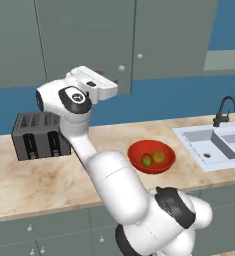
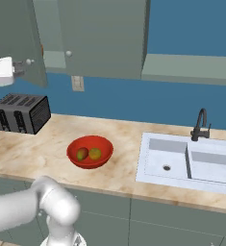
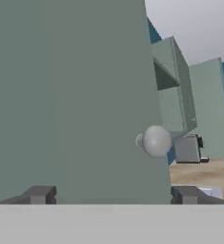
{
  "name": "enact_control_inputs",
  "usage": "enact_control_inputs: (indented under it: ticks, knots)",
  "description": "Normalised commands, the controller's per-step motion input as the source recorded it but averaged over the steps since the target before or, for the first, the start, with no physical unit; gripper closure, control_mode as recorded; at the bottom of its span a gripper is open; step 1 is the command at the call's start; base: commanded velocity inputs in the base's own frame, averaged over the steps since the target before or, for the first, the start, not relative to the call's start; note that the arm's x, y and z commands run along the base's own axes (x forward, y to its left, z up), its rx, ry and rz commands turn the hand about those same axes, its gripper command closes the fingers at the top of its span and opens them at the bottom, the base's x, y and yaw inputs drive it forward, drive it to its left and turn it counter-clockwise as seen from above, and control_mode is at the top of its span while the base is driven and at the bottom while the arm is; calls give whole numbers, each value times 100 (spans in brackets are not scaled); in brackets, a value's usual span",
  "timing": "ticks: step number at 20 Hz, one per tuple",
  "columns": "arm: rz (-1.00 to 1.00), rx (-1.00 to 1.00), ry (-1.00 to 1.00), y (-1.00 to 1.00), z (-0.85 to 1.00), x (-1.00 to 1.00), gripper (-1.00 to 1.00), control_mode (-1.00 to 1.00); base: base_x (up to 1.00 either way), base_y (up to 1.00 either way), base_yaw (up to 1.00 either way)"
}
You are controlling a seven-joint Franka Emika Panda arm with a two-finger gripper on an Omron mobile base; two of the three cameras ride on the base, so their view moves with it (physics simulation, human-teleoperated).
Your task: Open the cabinet. Pick the orange and mango from the cabinet and place them into the bowl. Then close the cabinet.
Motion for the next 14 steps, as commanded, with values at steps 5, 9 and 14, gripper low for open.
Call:
enact_control_inputs:
  ticks: [5,9,14]
  knots:
    - [54,7,-1,-62,-2,81,-100,-100,0,0,0]
    - [46,6,-4,-87,0,77,-100,-100,0,0,0]
    - [41,7,-4,-100,0,21,-100,-100,0,0,0]
